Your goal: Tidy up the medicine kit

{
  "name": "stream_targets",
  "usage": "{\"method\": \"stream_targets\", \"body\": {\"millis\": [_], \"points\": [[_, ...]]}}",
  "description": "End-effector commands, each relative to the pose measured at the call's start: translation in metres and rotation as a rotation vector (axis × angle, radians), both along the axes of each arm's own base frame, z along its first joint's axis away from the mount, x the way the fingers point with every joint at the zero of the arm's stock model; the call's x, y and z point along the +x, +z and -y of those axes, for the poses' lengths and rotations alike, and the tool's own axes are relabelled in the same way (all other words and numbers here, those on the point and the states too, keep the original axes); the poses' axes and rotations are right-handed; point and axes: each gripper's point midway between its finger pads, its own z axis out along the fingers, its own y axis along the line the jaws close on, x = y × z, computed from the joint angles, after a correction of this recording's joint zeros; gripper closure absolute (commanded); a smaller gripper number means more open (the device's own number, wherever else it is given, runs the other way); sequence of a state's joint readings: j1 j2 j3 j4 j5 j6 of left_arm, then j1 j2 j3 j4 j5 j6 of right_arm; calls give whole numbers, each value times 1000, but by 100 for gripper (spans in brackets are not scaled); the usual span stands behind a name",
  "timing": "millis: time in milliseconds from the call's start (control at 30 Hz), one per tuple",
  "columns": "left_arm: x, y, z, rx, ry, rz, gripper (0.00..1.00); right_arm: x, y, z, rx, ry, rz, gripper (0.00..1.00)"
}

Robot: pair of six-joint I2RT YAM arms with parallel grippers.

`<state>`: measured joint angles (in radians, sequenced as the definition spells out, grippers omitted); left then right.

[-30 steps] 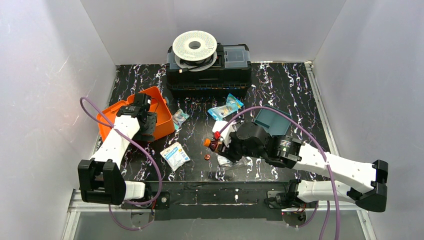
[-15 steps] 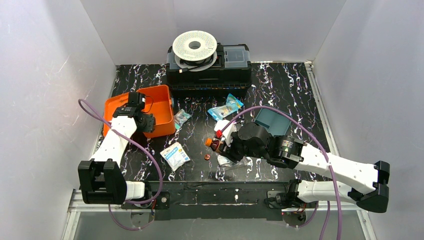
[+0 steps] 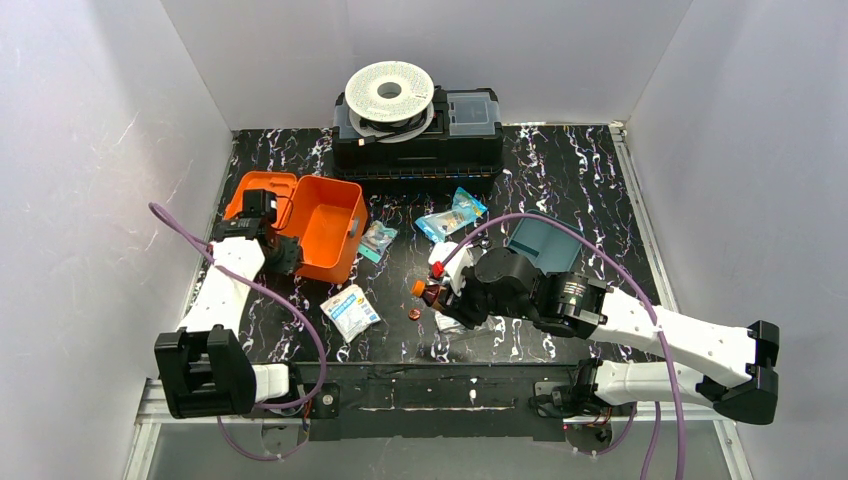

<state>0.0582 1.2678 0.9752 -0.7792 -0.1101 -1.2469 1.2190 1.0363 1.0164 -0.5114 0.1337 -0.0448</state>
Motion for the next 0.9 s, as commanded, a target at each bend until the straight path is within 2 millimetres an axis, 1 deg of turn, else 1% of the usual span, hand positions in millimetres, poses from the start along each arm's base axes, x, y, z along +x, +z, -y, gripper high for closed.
{"method": "stream_targets", "body": {"millis": [0, 167, 333, 467, 567, 867], "points": [[-17, 11, -6, 37, -71, -25, 99, 1, 18, -4, 59, -18, 17, 75], [-20, 17, -11, 73, -130, -33, 100, 0, 18, -3, 59, -23, 12, 75], [-22, 31, -26, 150, -167, -24, 100, -1, 17, -2, 53, -29, 8, 75], [-25, 40, -33, 190, -213, -50, 100, -2, 18, -2, 51, -29, 8, 75], [-27, 36, -29, 179, -262, -71, 100, -2, 17, -2, 46, -29, 7, 75], [-29, 9, 2, 29, -436, -72, 100, -2, 17, -5, 33, -26, 4, 75]]}}
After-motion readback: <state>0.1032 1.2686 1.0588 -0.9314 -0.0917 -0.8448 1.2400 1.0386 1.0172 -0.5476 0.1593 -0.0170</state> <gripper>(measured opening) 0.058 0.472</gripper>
